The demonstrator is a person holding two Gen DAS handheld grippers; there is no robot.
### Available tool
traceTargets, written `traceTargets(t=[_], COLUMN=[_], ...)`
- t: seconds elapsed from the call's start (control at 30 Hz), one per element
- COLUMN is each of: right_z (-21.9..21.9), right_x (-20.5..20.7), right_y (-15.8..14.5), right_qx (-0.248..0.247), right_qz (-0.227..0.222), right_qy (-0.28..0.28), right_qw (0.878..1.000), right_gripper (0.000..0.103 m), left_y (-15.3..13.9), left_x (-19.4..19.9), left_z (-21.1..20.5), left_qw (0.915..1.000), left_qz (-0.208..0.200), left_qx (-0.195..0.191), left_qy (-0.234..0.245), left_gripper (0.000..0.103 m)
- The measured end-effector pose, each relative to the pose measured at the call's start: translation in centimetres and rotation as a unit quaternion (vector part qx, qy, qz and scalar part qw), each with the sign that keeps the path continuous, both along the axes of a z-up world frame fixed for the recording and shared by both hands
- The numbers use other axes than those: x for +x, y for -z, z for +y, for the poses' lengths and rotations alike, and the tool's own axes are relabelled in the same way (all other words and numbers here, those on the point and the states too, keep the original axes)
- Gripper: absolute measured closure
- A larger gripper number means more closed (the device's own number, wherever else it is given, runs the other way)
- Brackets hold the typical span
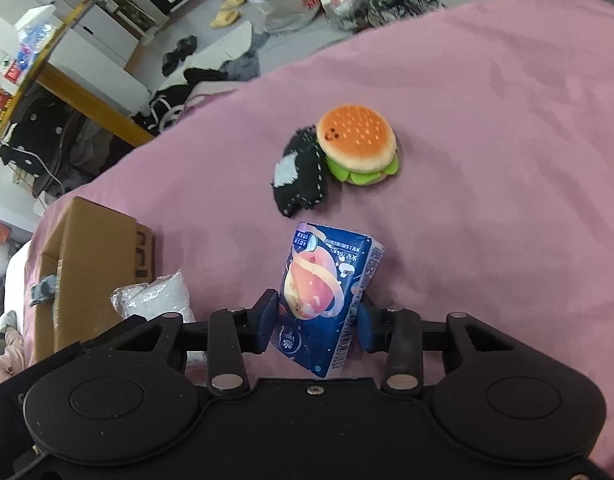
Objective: Organize soft objects
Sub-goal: 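Grasp the bubble-wrap bag with the left tool while the right tool grasps the planet-print packet, then carry both items over the box and open both tools to drop them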
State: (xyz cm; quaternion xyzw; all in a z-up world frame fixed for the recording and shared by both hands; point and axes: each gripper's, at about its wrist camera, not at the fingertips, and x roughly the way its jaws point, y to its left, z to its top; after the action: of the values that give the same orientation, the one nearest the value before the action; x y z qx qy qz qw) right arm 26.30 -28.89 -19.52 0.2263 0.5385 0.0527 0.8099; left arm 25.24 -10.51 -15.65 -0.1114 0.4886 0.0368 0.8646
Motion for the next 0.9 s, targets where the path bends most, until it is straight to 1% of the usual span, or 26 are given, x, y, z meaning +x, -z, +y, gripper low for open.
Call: traceTargets(t=[0.3,0.63,0.73,0.9], right_z=[-0.3,0.3,0.9,1.3], right_x=[-2.1,-5.8,-6.5,-7.2], right_y=[-3.3,-5.2,-5.8,-6.8], right_qx=[0.004,0.012,0.011,0.006], right_qz=[-0.058,-0.1,-0.114,-0.134], right_qy=[0.001,-0.003,-0.01,-0.017], right_qw=[0.998,0.995,0.993,0.991], right_gripper=[0.065,0.065,0.065,0.065], left_y=[-2.9,-5.6,-6.2,-7.0], left_x=[-1.9,-4.3,-5.3,-6.6], left_z=[0.7,1.9,2.1,3.0], left_qw=[0.9996,0.998,0.9973,0.9964], left_qz=[-0.029,-0.064,-0.074,-0.084], left_qx=[0.0,-0.004,0.001,-0.005], left_qy=[0.0,-0.002,-0.001,-0.001], left_gripper=[0.096,0.096,0.096,0.096])
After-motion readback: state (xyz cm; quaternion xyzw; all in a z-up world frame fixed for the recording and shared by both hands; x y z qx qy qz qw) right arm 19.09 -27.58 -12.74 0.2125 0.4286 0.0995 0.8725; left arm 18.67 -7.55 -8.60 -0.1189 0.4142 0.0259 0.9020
